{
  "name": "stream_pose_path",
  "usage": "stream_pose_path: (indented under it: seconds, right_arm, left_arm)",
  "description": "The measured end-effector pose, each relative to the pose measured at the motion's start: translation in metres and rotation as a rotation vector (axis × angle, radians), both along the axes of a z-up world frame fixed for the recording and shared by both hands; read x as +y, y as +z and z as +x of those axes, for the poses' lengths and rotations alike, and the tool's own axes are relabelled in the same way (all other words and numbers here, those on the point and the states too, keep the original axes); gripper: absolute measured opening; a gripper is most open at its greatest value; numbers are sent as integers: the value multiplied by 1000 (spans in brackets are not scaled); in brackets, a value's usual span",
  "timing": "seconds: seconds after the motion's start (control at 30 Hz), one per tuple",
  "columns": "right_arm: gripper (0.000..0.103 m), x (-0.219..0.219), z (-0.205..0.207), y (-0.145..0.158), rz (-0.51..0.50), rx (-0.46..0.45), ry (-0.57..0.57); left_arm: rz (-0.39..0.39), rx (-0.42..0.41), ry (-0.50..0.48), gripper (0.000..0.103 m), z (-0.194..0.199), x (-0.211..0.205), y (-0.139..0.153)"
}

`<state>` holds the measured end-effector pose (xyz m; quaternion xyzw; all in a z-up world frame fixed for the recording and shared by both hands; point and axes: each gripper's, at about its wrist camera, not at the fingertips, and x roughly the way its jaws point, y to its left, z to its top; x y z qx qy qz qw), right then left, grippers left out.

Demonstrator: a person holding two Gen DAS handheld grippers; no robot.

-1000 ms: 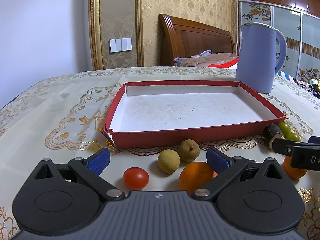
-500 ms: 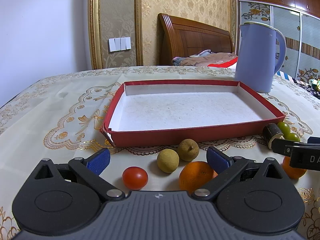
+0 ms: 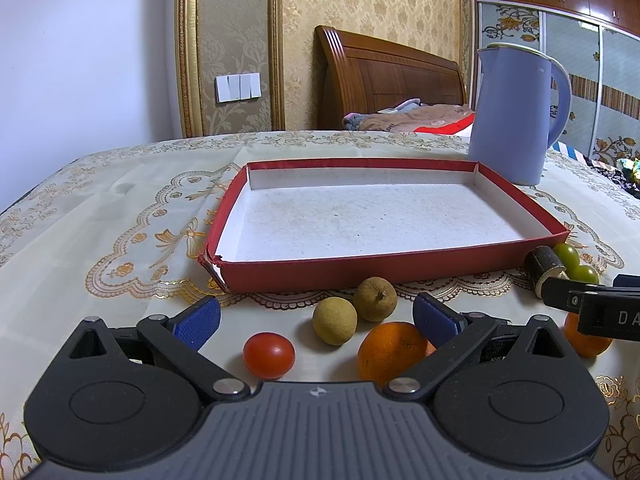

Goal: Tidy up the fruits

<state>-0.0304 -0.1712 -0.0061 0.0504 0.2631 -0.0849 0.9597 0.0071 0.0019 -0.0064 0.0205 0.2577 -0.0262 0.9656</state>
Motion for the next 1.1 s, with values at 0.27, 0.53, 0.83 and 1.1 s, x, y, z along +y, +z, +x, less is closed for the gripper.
stream_pose_path:
  seconds: [0.27,0.53,0.83,1.1]
  right_arm:
    - [103,1,-1,0,0,-7,-2]
    - [103,0,0,0,3,-5,-4]
    - [103,-14,-9,1,78,-32,-24]
    - [103,-56,-45,2,158,-55,-63]
  left_arm:
    - [0,0,0,103,0,0,0]
    - [-1,1,0,103,1,1,1]
    - [-7,4,0,103,0,0,-1]
    - [-19,13,-5,103,0,2,1]
